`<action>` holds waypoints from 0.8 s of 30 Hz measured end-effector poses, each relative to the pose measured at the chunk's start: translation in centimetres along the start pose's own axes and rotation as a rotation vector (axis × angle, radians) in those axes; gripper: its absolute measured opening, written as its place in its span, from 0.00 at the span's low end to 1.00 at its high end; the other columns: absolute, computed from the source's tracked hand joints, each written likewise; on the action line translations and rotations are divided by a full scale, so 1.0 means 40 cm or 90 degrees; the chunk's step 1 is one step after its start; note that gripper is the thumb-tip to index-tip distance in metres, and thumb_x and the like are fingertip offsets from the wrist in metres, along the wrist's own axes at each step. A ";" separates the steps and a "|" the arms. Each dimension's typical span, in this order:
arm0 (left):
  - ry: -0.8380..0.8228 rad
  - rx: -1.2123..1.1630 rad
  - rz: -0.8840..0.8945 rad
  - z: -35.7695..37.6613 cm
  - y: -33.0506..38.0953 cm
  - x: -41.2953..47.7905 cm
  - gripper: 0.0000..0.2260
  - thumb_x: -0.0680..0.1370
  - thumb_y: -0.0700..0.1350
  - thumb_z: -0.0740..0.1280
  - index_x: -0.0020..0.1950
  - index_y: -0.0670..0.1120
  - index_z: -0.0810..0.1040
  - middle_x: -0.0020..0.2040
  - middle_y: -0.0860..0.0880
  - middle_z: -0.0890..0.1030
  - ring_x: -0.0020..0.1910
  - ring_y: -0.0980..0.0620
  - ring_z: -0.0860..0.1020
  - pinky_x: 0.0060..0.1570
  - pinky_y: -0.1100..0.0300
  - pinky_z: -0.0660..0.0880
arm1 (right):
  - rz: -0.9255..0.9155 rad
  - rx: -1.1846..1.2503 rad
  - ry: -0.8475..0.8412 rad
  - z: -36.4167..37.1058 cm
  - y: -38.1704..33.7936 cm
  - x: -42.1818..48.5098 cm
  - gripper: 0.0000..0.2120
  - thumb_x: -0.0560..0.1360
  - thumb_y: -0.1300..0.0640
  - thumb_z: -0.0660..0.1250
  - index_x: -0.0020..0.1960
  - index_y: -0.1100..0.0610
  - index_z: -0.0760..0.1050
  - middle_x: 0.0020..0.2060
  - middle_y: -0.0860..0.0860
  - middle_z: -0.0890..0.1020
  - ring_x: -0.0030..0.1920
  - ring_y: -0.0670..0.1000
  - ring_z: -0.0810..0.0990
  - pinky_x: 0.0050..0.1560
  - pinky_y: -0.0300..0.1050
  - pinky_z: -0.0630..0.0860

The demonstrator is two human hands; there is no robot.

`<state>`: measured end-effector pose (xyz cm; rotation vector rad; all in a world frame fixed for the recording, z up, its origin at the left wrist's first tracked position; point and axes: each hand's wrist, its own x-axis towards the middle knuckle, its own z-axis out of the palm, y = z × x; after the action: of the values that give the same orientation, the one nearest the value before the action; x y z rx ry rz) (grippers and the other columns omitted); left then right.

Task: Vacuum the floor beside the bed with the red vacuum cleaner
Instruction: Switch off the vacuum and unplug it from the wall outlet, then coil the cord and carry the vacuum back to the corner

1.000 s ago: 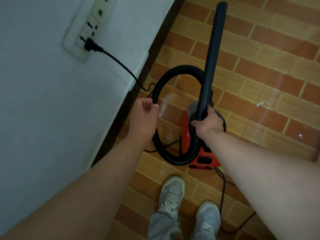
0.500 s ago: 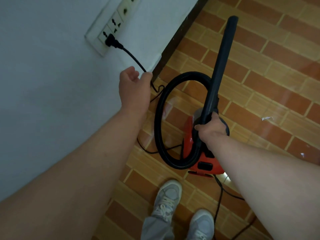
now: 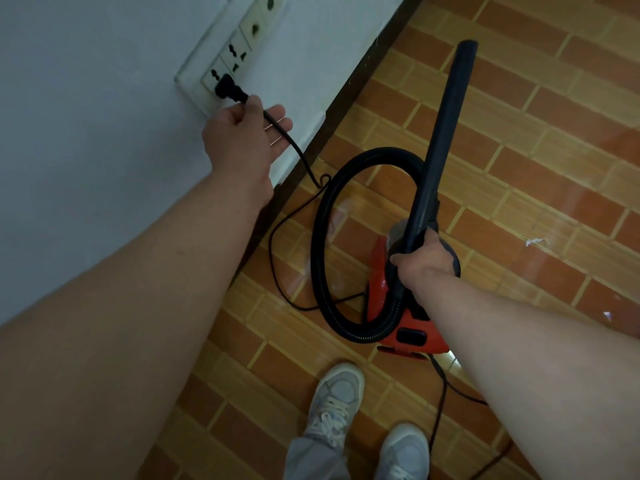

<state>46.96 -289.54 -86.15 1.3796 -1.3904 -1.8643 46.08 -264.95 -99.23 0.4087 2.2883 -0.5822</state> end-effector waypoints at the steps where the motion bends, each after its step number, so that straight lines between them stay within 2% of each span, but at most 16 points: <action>1: 0.001 0.000 0.006 0.001 -0.002 0.002 0.07 0.85 0.43 0.63 0.58 0.41 0.77 0.47 0.42 0.87 0.45 0.46 0.87 0.48 0.49 0.84 | 0.000 -0.002 0.000 0.001 -0.001 0.000 0.43 0.73 0.50 0.73 0.80 0.45 0.53 0.65 0.60 0.75 0.57 0.63 0.79 0.55 0.57 0.81; 10: 0.008 -0.009 0.033 0.006 -0.017 0.007 0.09 0.85 0.41 0.62 0.59 0.36 0.75 0.47 0.40 0.86 0.44 0.45 0.87 0.45 0.51 0.84 | -0.012 -0.002 0.009 0.005 -0.001 0.003 0.38 0.73 0.49 0.74 0.78 0.46 0.58 0.63 0.60 0.76 0.56 0.62 0.79 0.54 0.56 0.81; 16: 0.013 -0.039 0.028 -0.002 -0.021 0.007 0.10 0.85 0.42 0.63 0.60 0.36 0.75 0.47 0.40 0.86 0.45 0.45 0.87 0.46 0.50 0.84 | -0.010 -0.005 -0.002 0.000 0.006 0.006 0.42 0.74 0.50 0.73 0.80 0.46 0.53 0.66 0.59 0.75 0.58 0.62 0.79 0.56 0.56 0.81; 18: 0.026 -0.052 0.025 0.008 -0.025 0.006 0.10 0.85 0.42 0.62 0.60 0.35 0.75 0.46 0.40 0.86 0.44 0.45 0.87 0.46 0.50 0.85 | -0.009 -0.005 -0.001 0.001 0.008 0.007 0.41 0.74 0.50 0.73 0.79 0.46 0.54 0.65 0.59 0.75 0.58 0.62 0.79 0.56 0.57 0.81; 24: 0.052 -0.101 0.028 0.047 -0.017 -0.017 0.07 0.85 0.40 0.61 0.53 0.37 0.75 0.45 0.38 0.85 0.41 0.45 0.86 0.43 0.53 0.84 | -0.001 -0.014 0.004 0.000 0.000 0.001 0.41 0.74 0.50 0.73 0.79 0.47 0.54 0.65 0.59 0.75 0.58 0.62 0.79 0.56 0.57 0.80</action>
<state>45.71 -287.84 -86.45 1.3198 -1.1967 -1.8266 46.04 -264.96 -99.27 0.3976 2.2993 -0.5564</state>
